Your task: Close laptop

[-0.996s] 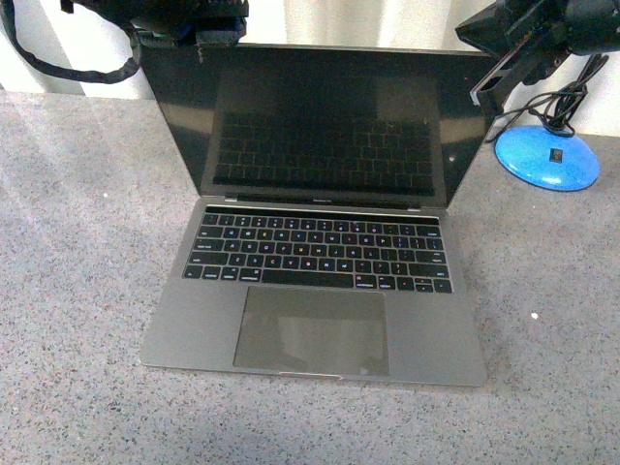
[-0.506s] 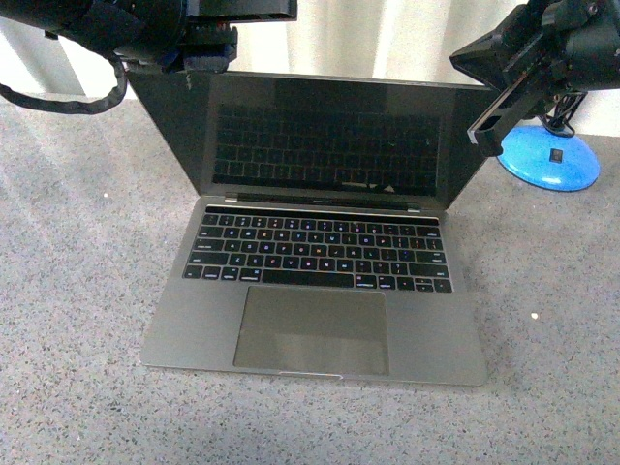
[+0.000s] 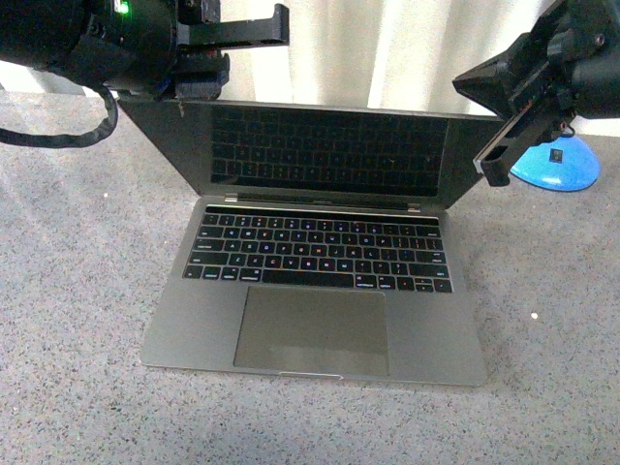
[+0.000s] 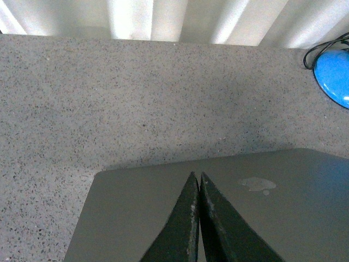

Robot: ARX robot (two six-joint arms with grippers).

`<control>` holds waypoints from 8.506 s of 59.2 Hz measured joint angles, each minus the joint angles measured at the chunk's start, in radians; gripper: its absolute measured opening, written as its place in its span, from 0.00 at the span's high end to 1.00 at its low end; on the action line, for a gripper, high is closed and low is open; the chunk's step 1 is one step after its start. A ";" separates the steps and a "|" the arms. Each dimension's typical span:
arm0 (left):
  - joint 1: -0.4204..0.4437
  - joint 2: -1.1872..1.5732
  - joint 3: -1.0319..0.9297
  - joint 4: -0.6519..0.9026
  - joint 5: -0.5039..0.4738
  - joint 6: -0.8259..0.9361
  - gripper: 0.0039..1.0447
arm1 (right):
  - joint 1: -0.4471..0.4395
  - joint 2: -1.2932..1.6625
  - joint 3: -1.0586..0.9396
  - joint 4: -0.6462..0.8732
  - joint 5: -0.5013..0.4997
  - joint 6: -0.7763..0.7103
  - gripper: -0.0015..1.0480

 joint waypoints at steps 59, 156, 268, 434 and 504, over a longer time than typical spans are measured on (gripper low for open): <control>-0.061 -0.034 -0.142 0.065 -0.032 -0.095 0.97 | 0.022 -0.011 -0.095 0.044 0.011 0.006 0.99; -0.143 -0.061 -0.333 0.216 -0.077 -0.323 0.97 | 0.063 0.001 -0.236 0.135 0.027 0.021 0.99; -0.081 0.122 -0.431 0.449 0.049 -0.526 0.97 | 0.072 0.151 -0.303 0.238 0.028 0.079 0.99; 0.251 -0.240 -0.489 0.573 -0.345 -0.396 0.59 | 0.061 -0.198 -0.359 0.363 0.301 0.195 0.71; 0.325 -1.031 -0.887 0.381 0.018 0.180 0.97 | -0.233 -1.020 -0.741 0.234 0.329 0.555 0.99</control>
